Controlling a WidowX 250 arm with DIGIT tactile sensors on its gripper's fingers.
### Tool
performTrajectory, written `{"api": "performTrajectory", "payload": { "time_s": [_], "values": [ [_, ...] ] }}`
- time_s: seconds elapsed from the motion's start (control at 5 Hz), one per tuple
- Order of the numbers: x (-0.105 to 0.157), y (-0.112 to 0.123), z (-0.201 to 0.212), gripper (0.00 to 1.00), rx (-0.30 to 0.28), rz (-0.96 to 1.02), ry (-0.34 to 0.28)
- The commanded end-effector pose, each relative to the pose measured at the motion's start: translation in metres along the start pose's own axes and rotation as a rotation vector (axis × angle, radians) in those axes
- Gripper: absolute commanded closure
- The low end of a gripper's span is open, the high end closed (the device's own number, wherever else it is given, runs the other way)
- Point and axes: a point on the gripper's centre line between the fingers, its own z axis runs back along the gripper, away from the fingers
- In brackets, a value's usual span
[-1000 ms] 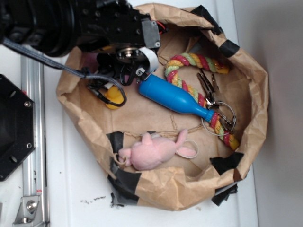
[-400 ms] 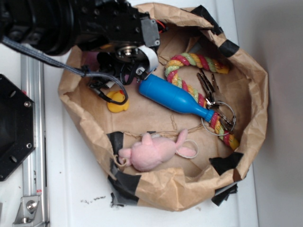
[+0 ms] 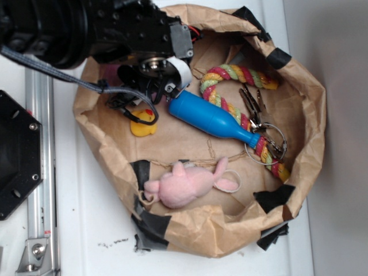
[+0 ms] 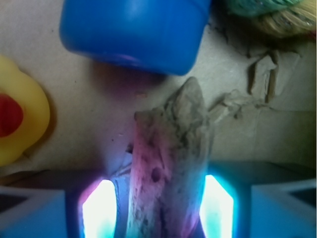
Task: Grab the wood chip.
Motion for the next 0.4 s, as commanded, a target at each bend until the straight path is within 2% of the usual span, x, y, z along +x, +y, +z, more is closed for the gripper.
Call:
{"api": "performTrajectory", "payload": {
  "time_s": [0.0,0.2],
  "values": [
    [0.026,-0.004,0.062,1.0,0.109,0.066,-0.058],
    [0.048,-0.005,0.116,1.0,0.12,0.173,-0.112]
  ]
}}
